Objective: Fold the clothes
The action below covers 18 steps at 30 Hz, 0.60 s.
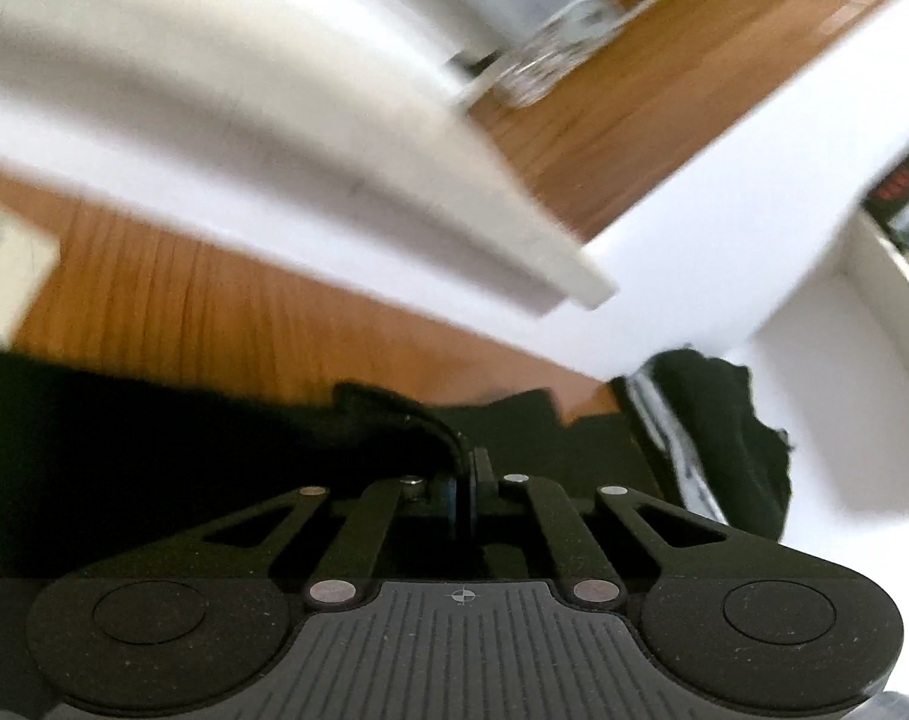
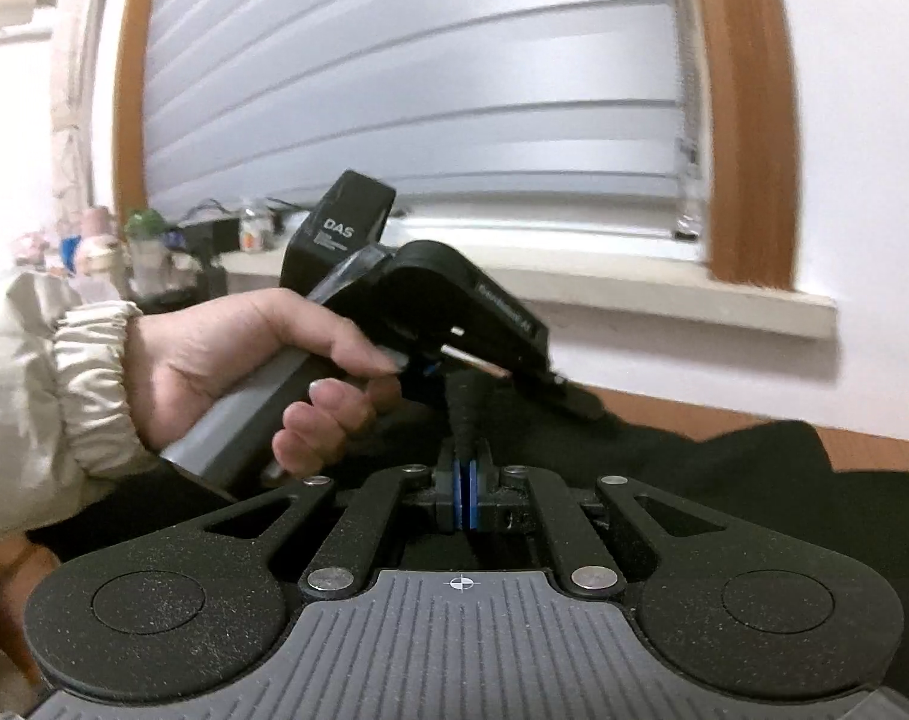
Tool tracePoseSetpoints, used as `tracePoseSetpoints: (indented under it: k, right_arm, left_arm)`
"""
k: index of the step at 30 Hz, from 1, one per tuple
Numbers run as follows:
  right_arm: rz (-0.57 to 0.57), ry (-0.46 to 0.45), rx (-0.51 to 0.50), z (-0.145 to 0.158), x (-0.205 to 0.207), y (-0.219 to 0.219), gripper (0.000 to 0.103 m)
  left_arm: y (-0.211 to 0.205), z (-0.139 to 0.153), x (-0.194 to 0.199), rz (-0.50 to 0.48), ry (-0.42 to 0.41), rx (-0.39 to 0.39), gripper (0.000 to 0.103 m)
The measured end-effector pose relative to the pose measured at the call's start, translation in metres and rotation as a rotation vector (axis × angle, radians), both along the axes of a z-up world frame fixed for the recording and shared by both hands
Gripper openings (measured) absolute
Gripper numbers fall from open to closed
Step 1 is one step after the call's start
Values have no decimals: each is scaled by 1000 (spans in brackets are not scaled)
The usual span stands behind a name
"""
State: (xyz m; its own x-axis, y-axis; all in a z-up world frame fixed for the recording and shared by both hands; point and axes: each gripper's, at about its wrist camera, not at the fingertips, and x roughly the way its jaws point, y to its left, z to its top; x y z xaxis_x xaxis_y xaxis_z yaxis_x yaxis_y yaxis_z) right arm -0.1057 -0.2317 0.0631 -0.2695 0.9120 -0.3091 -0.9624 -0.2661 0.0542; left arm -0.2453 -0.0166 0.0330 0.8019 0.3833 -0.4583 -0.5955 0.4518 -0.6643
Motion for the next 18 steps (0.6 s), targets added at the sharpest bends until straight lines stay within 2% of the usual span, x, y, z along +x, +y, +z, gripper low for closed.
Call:
tracePoseSetpoints:
  k: [5, 9, 12, 15, 18]
  right_arm:
    - [143, 43, 36, 26, -47, 13, 4]
    - [298, 121, 71, 52, -113, 39, 4]
    - [405, 182, 89, 69, -167, 64, 4]
    - [483, 212, 97, 79, -218, 86, 4]
    - [550, 225, 94, 87, -268, 107, 4]
  left_arm:
    - [-25, 66, -63, -21, 30, 149, 3]
    - [-51, 120, -140, 1, 126, 262, 3]
    - [-69, 154, -198, 53, 232, 332, 3]
    - [-84, 179, -253, 119, 332, 367, 3]
    - [-92, 186, -298, 173, 418, 370, 3]
